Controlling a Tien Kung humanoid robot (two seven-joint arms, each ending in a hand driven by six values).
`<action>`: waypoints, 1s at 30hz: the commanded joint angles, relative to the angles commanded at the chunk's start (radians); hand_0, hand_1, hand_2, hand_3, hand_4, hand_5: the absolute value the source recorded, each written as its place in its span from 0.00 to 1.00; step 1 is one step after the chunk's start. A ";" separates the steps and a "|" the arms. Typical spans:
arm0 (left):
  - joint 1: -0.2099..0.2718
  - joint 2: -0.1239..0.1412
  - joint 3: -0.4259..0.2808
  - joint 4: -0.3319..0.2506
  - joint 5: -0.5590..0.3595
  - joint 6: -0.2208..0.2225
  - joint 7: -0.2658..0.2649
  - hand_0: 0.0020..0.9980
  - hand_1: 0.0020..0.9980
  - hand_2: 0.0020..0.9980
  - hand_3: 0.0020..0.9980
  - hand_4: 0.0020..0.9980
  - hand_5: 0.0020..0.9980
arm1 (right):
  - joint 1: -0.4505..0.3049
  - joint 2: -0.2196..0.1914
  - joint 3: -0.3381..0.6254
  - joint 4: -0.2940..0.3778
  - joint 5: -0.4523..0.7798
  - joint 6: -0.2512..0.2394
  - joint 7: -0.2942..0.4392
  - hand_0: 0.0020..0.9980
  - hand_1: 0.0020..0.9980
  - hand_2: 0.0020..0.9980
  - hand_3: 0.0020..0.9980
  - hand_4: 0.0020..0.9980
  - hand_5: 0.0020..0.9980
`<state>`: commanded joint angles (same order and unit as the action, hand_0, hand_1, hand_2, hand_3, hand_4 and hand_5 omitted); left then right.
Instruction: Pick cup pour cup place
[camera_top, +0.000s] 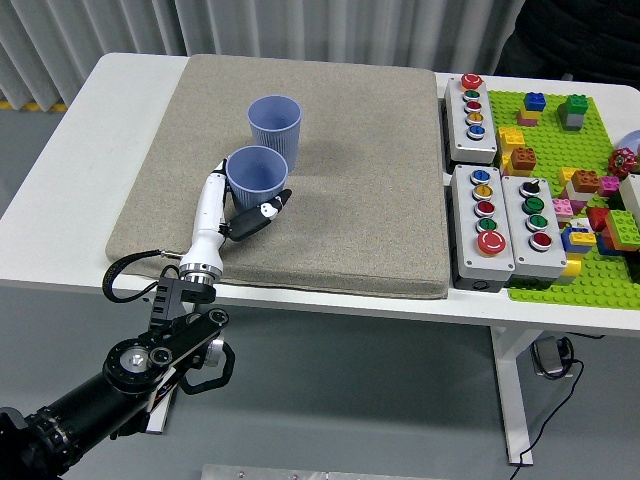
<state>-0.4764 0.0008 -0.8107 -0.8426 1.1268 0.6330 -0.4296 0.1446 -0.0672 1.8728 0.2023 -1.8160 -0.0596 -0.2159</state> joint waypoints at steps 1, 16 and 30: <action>0.001 0.000 -0.004 -0.002 0.007 -0.006 0.002 0.66 0.70 0.86 0.88 0.96 0.38 | 0.000 0.000 0.000 0.000 0.000 0.000 0.000 0.70 0.71 0.67 0.64 0.06 0.31; 0.030 0.014 -0.046 -0.026 0.067 -0.030 0.028 0.72 0.77 0.94 0.98 0.98 0.43 | 0.000 -0.001 0.003 -0.001 0.000 0.000 0.002 0.70 0.71 0.67 0.64 0.06 0.31; 0.056 0.059 -0.084 -0.074 0.104 -0.053 0.048 0.74 0.79 0.98 1.00 0.98 0.43 | 0.006 -0.004 0.004 -0.001 0.005 -0.003 0.003 0.70 0.71 0.67 0.64 0.06 0.31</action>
<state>-0.4207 0.0601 -0.8945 -0.9166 1.2304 0.5804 -0.3819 0.1505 -0.0711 1.8772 0.2009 -1.8110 -0.0623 -0.2129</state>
